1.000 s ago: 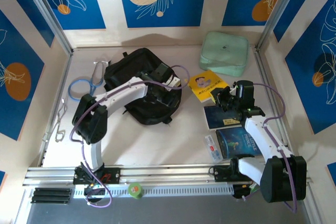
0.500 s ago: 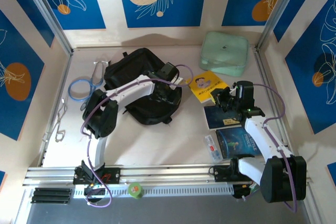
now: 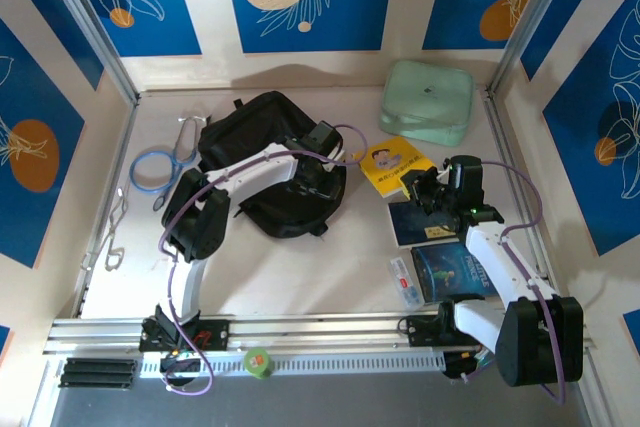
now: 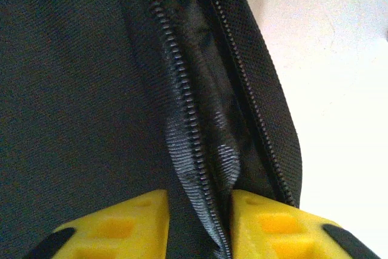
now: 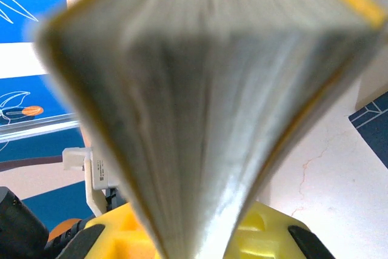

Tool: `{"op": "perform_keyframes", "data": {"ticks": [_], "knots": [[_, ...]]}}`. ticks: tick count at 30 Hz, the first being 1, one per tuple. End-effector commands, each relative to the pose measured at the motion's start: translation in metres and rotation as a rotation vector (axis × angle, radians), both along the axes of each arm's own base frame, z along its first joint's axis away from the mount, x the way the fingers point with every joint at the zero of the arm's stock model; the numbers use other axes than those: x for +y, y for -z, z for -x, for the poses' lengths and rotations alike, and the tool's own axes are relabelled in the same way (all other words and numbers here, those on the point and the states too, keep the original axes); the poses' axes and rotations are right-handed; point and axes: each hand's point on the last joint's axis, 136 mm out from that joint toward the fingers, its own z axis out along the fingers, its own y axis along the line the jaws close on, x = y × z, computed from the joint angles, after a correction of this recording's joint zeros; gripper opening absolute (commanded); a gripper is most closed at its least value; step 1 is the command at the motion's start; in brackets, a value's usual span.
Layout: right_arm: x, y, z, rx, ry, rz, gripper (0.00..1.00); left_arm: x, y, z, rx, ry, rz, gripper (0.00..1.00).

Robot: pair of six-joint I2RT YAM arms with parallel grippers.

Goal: Pack books, pencil case, and school supplies into a backpack

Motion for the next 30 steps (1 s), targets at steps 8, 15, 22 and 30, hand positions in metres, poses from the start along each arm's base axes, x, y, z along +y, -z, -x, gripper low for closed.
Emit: {"op": "perform_keyframes", "data": {"ticks": [8,15,22,30], "knots": [[0.004,-0.02,-0.007,-0.083,-0.024,-0.017,0.1,-0.012,0.007,0.023,0.126,0.026,0.088,0.38],[0.005,-0.019,-0.008,-0.082,-0.031,-0.021,0.1,-0.007,-0.006,0.02,0.083,0.027,0.079,0.11],[0.004,-0.022,-0.004,-0.097,-0.042,0.008,0.1,0.008,-0.067,0.008,-0.069,0.036,0.059,0.02],[-0.008,-0.034,0.005,-0.153,-0.025,0.114,0.1,0.034,-0.128,-0.006,-0.235,0.025,0.043,0.01]]}}
